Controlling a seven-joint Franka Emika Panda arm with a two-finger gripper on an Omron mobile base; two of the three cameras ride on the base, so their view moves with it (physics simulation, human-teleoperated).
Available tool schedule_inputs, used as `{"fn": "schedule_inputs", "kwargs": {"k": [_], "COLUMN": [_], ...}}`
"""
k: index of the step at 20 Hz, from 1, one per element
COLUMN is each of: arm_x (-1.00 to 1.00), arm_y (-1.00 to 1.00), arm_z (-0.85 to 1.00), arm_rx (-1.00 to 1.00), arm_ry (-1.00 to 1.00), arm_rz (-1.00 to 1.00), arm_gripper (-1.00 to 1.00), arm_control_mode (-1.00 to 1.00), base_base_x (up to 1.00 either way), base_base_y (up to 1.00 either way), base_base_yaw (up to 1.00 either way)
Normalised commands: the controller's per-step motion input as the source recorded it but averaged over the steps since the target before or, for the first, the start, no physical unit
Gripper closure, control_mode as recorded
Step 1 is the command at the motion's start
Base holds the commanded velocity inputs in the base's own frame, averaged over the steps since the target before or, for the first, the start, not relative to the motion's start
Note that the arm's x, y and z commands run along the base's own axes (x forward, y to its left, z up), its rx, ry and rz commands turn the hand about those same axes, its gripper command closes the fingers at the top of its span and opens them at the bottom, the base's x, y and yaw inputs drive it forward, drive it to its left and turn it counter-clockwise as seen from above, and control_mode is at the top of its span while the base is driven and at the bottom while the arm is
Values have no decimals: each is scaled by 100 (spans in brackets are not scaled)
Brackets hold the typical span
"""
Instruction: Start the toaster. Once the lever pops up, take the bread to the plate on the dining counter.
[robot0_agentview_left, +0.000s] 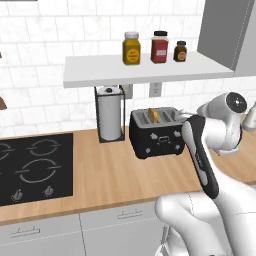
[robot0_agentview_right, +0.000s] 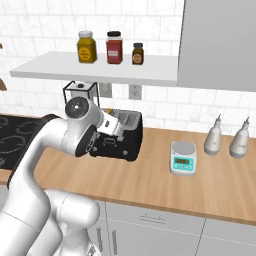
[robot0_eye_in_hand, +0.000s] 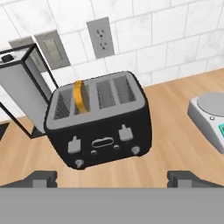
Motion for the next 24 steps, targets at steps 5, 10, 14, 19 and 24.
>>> {"fn": "schedule_inputs", "kwargs": {"k": [5,10,14,19,24], "arm_x": [24,24,27,28,20], "arm_y": [26,39,44,15,-9], "arm_z": [14,0,-2,-4,-12], "arm_rx": [0,-6,-13,-8,0], "arm_ry": [1,4,4,0,0], "arm_rz": [0,0,9,6,2], "arm_gripper": [-100,-100,-100,-100,-100], "arm_control_mode": [-100,-100,-100,-100,-100], "base_base_x": [0,0,0,0,0], "base_base_y": [0,0,0,0,0], "base_base_yaw": [0,0,0,0,0]}}
